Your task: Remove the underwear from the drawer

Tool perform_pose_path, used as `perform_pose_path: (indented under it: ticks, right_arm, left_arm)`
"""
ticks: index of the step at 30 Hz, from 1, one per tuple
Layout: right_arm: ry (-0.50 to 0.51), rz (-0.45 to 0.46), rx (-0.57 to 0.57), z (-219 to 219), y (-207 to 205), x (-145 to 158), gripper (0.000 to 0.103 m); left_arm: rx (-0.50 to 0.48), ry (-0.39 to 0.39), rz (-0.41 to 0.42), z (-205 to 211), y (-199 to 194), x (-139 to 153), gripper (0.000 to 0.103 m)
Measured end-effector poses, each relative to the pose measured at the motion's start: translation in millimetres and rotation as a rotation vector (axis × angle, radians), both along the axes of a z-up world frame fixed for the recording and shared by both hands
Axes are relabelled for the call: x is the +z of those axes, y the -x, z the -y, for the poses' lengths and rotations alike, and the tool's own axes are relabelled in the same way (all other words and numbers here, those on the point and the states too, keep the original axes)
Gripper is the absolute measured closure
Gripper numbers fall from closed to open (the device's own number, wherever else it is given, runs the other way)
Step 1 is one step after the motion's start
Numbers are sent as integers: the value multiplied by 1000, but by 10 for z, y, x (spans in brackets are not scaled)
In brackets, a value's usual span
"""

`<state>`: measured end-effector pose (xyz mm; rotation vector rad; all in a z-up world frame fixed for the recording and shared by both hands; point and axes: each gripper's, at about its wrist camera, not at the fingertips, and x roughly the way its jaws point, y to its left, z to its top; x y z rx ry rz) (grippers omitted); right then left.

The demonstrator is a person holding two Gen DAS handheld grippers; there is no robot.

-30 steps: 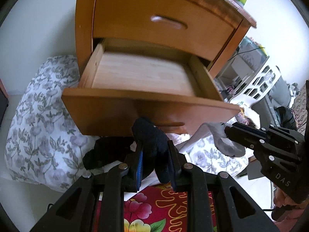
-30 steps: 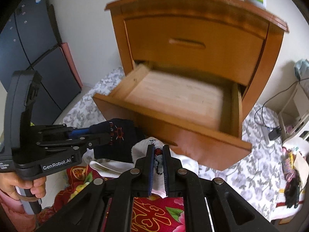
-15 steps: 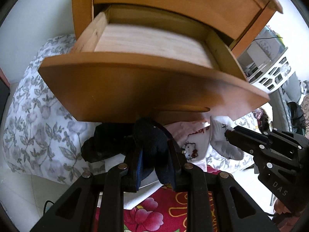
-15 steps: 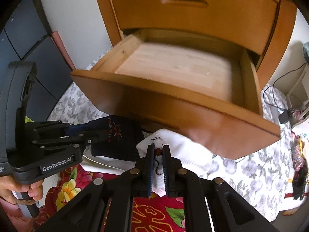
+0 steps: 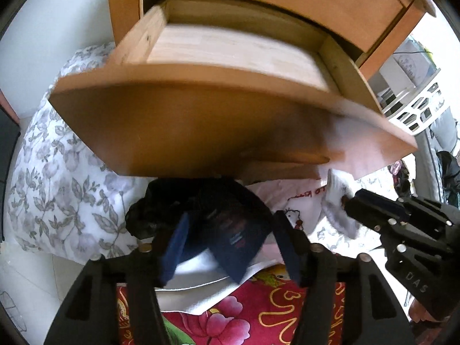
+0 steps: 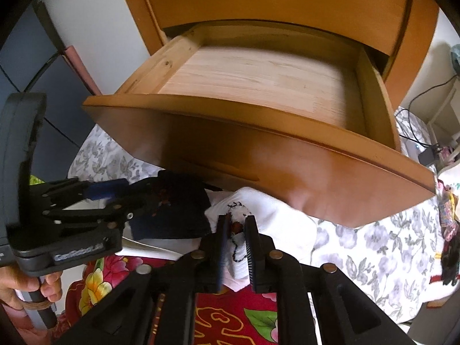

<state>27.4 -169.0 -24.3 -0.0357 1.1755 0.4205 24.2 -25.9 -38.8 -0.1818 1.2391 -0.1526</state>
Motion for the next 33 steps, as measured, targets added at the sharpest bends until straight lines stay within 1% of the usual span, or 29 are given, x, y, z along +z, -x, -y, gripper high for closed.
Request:
perform_pose_path:
  ticks: [1, 5, 8, 10, 11, 12, 13, 14, 16, 17, 20, 22, 25, 28, 30, 33]
  right_arm:
    - [0, 1, -2, -1, 5, 9, 83]
    - [-6, 27, -14, 55, 48, 123, 80]
    - [-7, 54, -33, 111, 101, 249, 74]
    - [-8, 71, -47, 140, 139, 322, 60]
    - [-9, 84, -56, 153, 163, 362, 56]
    - [-10, 92, -64, 163, 178, 389, 49]
    - [-13, 102, -77, 179, 201, 423, 45]
    - [-16, 106, -86, 189, 210, 444, 43]
    - [-21, 109, -116, 223, 228, 476, 33]
    - [-19, 111, -130, 235, 233, 481, 30]
    - [-6, 113, -168, 299, 241, 511, 24]
    - [-7, 113, -198, 346, 249, 511, 14]
    - [-9, 117, -233, 388, 248, 493, 5]
    - [-12, 120, -256, 437, 257, 479, 0]
    - [-14, 126, -273, 471, 261, 474, 0]
    - [-18, 129, -299, 515, 263, 474, 0]
  left_arm:
    - [0, -1, 8, -2, 6, 45, 39]
    - [16, -13, 56, -30, 43, 259, 33]
    - [30, -25, 92, -61, 82, 395, 32]
    - [42, -43, 118, -78, 112, 484, 32]
    - [46, -51, 131, -85, 128, 528, 32]
    - [48, -55, 138, -93, 135, 547, 32]
    - [51, -60, 145, -99, 150, 571, 32]
    - [56, -67, 153, -104, 164, 596, 30]
    - [60, -78, 163, -115, 187, 615, 20]
    - [62, -84, 169, -115, 201, 620, 15]
    - [66, -105, 184, -112, 228, 643, 15]
    - [73, -120, 194, -116, 241, 652, 14]
    - [88, -138, 204, -128, 254, 655, 10]
    - [103, -145, 208, -145, 253, 642, 7]
    - [111, -148, 206, -153, 252, 629, 3]
    - [111, -155, 195, -157, 247, 605, 3]
